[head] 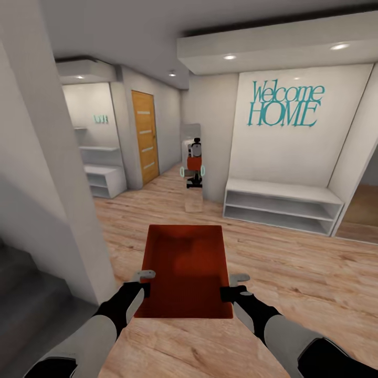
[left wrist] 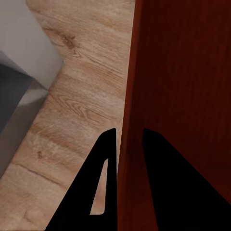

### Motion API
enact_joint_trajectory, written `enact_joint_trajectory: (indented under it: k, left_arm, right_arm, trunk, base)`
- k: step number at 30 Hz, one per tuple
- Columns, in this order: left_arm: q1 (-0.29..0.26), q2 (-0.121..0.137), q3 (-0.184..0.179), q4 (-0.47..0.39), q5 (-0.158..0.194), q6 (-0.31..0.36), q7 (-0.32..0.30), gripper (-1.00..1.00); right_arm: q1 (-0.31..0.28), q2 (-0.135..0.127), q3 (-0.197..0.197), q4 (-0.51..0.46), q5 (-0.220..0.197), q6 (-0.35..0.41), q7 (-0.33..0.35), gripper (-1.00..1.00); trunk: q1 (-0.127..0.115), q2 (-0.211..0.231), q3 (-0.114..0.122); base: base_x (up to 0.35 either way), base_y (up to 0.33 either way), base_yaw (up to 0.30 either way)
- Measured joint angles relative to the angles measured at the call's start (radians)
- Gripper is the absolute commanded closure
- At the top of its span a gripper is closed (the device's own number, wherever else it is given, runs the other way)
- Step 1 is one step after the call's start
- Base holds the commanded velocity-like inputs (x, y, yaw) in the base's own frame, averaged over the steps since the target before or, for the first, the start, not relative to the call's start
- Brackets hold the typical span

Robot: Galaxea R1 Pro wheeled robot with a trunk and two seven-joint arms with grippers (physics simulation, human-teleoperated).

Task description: Move the two storage containers from the living room to the garage. In the garage, place one container on the floor and stack the other container on top of it (either order is fine).

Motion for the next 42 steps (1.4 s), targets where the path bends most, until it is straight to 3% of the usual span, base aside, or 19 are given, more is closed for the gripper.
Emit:
enact_joint_trajectory:
  k: [42]
  left_arm:
    - [0.000,-0.001,0.001,-0.003,-0.001,-0.001,0.000,1.00]
  right_arm:
    - [0.000,-0.002,-0.001,-0.004,0.002,0.000,0.000,1.00]
  trunk:
    - [0.000,0.000,0.000]
  base:
    - [0.322,0.000,0.000]
